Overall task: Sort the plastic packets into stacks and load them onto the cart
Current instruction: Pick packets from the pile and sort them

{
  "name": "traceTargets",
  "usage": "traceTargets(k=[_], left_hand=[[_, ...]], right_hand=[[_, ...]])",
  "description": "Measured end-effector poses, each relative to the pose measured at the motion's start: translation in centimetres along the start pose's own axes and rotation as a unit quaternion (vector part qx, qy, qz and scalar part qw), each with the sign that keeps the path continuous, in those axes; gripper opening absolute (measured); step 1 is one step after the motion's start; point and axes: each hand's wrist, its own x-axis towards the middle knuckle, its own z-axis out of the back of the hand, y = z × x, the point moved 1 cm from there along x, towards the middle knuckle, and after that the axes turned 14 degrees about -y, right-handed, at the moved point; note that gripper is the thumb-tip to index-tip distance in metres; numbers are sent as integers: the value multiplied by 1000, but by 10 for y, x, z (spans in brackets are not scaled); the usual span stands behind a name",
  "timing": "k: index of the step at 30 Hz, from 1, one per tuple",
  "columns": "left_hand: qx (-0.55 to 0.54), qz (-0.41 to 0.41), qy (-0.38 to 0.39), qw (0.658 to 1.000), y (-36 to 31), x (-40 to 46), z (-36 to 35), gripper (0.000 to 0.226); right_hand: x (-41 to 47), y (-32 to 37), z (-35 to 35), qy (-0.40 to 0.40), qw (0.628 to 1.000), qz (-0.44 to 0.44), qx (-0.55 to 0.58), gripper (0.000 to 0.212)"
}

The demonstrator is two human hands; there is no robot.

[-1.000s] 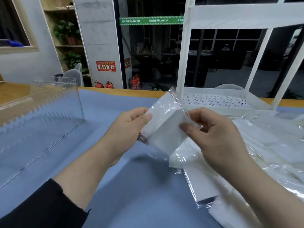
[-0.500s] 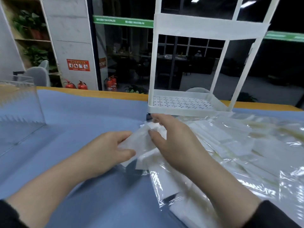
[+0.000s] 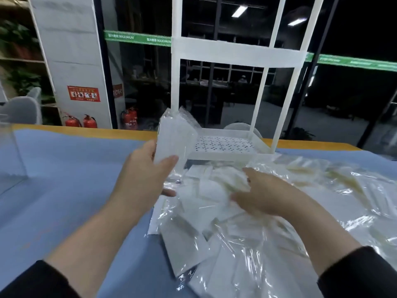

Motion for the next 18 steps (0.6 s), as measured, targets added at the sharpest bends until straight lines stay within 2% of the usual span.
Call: traceTargets(k=[4, 5, 8, 10, 13, 16, 18], left_hand=[[75, -5, 16, 997, 16, -7, -3, 32], [70, 1, 8, 997, 18, -7, 1, 32], [-5, 49, -32, 998, 21, -2, 9, 26], [-49, 81, -37, 995, 20, -3, 7, 21], [-77, 112, -19, 991, 19, -12, -1, 19], [-122, 149, -1, 981, 18, -23, -10, 22], [-150, 170, 25, 974, 13, -31, -17, 22]], right_hand=[[5, -9, -4, -75, 997, 6, 30, 19], [7, -11, -1, -97, 994, 8, 46, 10], [8, -16, 19, -207, 972, 6, 112, 17], [2, -13, 31, -266, 929, -6, 256, 18], [-11, 4, 35, -227, 848, -22, 478, 12], [-23, 23, 26, -122, 780, -23, 613, 18], [-30, 37, 22, -70, 749, -11, 659, 20]])
